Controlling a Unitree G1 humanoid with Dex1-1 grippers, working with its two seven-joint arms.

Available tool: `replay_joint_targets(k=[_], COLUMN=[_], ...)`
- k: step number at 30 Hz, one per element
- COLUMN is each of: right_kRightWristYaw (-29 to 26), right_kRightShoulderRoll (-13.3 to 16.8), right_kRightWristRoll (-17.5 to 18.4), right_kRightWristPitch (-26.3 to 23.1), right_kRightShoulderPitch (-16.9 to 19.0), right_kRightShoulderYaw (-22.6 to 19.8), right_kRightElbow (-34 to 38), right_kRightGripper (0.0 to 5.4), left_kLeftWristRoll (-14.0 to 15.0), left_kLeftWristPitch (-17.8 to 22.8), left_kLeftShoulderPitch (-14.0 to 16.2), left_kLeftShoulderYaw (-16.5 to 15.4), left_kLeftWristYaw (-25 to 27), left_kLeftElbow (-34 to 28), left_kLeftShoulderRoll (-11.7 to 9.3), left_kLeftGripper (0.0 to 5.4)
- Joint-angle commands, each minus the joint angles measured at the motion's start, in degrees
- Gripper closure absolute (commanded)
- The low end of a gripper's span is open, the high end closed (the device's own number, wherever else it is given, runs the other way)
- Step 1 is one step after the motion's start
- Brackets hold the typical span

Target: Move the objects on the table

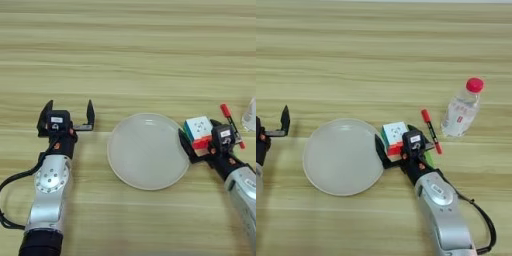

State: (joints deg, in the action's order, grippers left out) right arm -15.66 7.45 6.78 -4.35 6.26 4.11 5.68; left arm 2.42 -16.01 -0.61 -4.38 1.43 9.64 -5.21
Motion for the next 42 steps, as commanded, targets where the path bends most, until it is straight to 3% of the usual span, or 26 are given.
replay_joint_targets(k=[1, 13, 31, 42], right_kRightWristYaw=[0.23, 0.38, 0.28, 1.00], right_kRightShoulderRoll=[-0.02, -0.07, -0.14, 0.23], right_kRightWristRoll=[-0.28, 0.28, 0.20, -0.28], right_kRightWristPitch=[0.69, 0.80, 1.31, 2.29], right_kRightShoulderPitch=[-1.24, -1.80, -1.97, -2.31], right_kRightShoulderYaw=[-0.53, -1.23, -1.74, -2.67], right_kRightElbow=[-1.79, -3.94, -4.68, -2.55], right_kRightGripper=[0.03, 0.03, 2.07, 2.08], left_kLeftWristRoll=[-0.56, -0.69, -0.72, -0.79], left_kLeftWristPitch=[0.64, 0.72, 0.67, 0.72], left_kLeftShoulderPitch=[-0.04, 0.29, 0.37, 0.35], left_kLeftShoulderYaw=[-0.19, -0.08, -0.11, -0.01], left_kLeftWristYaw=[-0.01, -0.11, -0.16, -0.21], left_kLeftElbow=[0.36, -0.21, -0.32, -0.38], left_kLeftShoulderRoll=[-0.21, -0.16, -0.19, -0.12], left_kLeftGripper=[0.00, 0.00, 0.00, 0.00])
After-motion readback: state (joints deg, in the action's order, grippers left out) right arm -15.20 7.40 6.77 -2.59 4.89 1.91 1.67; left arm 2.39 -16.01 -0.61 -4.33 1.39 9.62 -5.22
